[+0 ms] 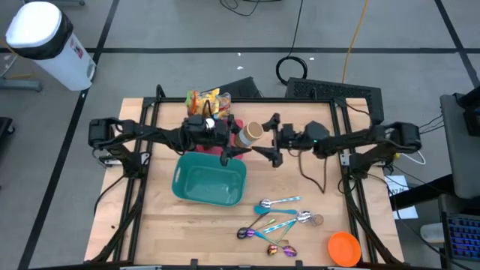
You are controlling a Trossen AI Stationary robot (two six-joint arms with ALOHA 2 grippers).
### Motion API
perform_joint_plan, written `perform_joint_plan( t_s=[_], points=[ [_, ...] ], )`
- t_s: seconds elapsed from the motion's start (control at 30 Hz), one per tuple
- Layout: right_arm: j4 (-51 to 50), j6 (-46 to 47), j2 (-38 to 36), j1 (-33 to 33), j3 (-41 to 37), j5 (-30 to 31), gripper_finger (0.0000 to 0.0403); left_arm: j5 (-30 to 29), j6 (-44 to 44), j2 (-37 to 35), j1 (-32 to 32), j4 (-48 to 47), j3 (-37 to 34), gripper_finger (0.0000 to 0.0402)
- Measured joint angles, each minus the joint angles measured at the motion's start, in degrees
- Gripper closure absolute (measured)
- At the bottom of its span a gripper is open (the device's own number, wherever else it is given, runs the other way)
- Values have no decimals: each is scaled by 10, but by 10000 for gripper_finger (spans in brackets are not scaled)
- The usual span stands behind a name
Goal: Pick & Place Food Item
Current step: Put the gold seasoning bottle into the red bin
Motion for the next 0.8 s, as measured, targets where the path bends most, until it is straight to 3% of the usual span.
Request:
perform_joint_plan(
  t_s=[0.4,0.67,0.8],
  points=[
    [9,11,101,1,65,4,81,-16,7,-3,0,-14,0,134],
    [4,13,101,6,64,7,134,-28,5,-5,0,-19,-1,133],
    [-92,24,54,4,63,10,134,-36,-38,-19,2,-63,0,87]
  ],
)
